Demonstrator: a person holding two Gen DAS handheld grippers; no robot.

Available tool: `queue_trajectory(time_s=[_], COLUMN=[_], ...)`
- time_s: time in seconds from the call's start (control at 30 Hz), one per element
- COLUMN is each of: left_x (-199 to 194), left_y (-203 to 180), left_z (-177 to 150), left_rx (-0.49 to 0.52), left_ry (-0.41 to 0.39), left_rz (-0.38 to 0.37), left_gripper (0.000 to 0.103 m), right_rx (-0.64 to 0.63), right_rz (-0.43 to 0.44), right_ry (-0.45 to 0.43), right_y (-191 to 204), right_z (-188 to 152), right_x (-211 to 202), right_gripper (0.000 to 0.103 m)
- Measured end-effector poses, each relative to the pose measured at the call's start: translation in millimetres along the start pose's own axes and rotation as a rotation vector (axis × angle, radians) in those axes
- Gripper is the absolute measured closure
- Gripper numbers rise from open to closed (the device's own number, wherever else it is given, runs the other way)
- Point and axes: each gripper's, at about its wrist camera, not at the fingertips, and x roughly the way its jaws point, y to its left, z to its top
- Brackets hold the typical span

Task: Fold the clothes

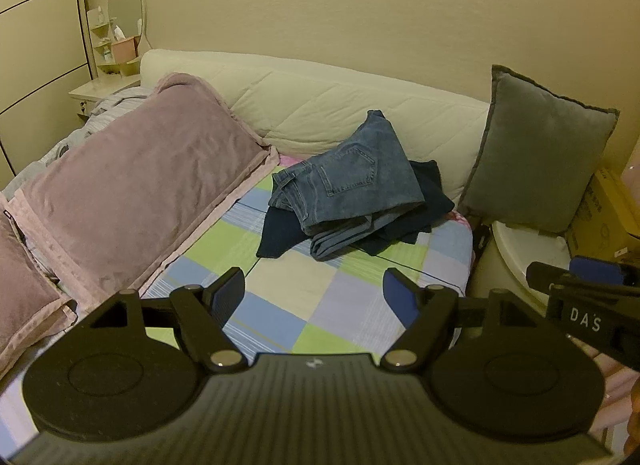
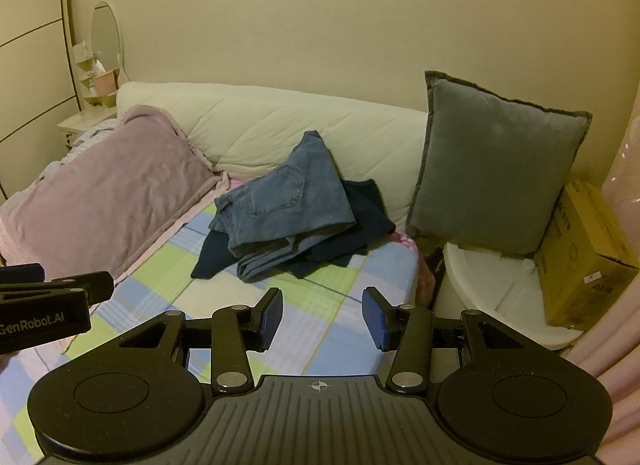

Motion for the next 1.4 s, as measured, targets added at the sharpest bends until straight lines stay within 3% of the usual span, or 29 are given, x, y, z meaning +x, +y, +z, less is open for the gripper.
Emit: queue_trajectory(time_s=[0.77,1.4], left_x=[8.6,29.6], left_y=[-3.8,-0.6], left_z=[3.3,15.7], left_rx=[-0.002,-0.026], left_ry=[0.025,0.051], left_rz=[-0.019,0.022], left_gripper=[0.030,0.030], right_rx=[0.005,0.033], right_rz=[-0.032,0.005], right_ry=[0.010,0.048], right_y=[-3.8,-7.7], right_z=[0.1,13.5], right_x=[-2.4,28.7], right_gripper=[0.055,0.055])
